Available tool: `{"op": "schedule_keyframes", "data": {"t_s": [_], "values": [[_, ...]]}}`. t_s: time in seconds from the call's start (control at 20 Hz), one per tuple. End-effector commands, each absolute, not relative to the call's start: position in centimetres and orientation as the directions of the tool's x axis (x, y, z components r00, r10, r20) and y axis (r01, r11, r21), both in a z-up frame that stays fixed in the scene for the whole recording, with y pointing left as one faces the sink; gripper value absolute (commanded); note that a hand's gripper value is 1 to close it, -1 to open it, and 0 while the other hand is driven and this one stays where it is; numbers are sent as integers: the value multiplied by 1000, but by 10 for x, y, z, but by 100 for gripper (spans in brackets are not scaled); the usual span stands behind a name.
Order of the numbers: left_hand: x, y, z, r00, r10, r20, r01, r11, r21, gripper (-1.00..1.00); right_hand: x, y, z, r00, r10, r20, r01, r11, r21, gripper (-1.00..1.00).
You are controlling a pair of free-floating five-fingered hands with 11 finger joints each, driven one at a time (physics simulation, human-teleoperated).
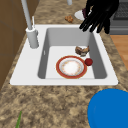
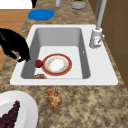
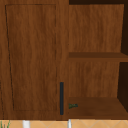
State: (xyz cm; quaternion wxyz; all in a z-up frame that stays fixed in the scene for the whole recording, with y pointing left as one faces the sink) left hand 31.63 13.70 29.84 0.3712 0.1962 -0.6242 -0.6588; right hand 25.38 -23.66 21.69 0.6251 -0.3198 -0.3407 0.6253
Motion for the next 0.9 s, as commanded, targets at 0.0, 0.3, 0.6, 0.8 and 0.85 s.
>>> {"op": "schedule_keyframes", "data": {"t_s": [0.0,0.3,0.6,0.8,0.85], "values": [[320,138,289,-732,-655,187,247,1,969,-100,254,-237,217,-14,1000,26,-564,14,-826,0],[328,141,274,-752,-630,192,244,4,970,-100,254,-237,217,-14,1000,26,-564,14,-826,0],[339,149,263,-776,-602,190,233,7,973,-100,254,-237,217,-14,1000,26,-564,14,-826,0],[336,150,257,-796,-576,186,223,6,975,-100,254,-237,217,-14,1000,26,-564,14,-826,0],[336,150,255,-802,-568,187,224,5,975,-100,254,-237,217,-14,1000,26,-564,14,-826,0]]}}
